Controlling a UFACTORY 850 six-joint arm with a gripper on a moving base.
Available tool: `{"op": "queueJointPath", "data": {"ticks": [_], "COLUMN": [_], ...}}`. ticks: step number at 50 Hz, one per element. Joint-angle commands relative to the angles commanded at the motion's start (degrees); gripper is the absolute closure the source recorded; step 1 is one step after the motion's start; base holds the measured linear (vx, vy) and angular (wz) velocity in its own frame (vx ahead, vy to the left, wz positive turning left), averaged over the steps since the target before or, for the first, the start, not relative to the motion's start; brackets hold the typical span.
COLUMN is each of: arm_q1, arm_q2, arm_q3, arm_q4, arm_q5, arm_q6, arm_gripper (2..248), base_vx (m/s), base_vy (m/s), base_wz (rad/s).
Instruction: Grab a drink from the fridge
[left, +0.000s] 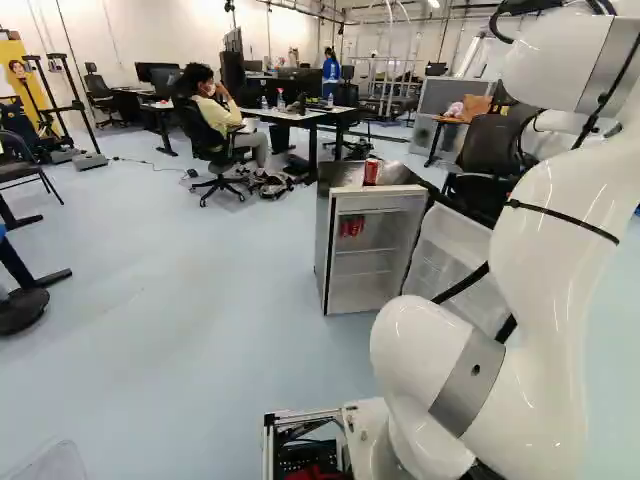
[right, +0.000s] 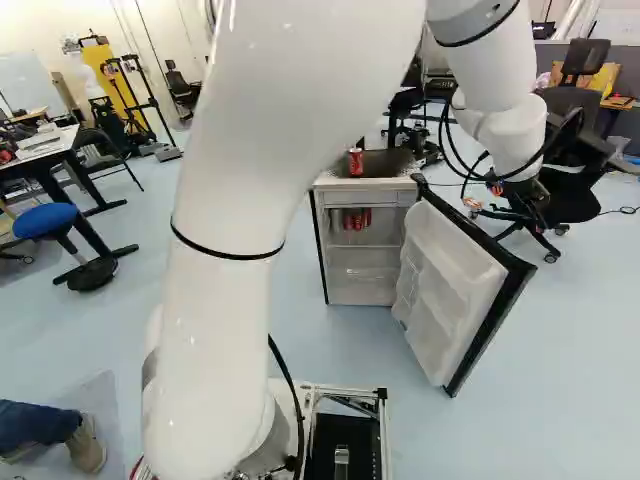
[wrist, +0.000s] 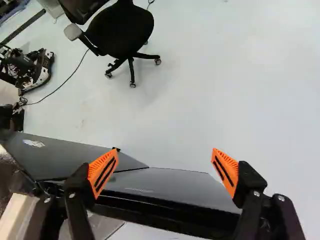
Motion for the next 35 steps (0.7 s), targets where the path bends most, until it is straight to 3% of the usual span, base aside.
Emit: {"op": "queueJointPath", "data": {"ticks": [15,35], "arm_q1": [-1.2,-1.2], "arm_q2": [-4.8,-7.6], "arm_q3": [-4.2,-5.1], "arm_q4": [-1.5,-3.7], "arm_q5": [-1.0,-2.8], "arm_q6": [0.0,0.0], "arm_gripper": [3,3], "base_vx": [0.000,0.000], "base_vy": [0.000,0.000], "base_wz": [0.000,0.000]}}
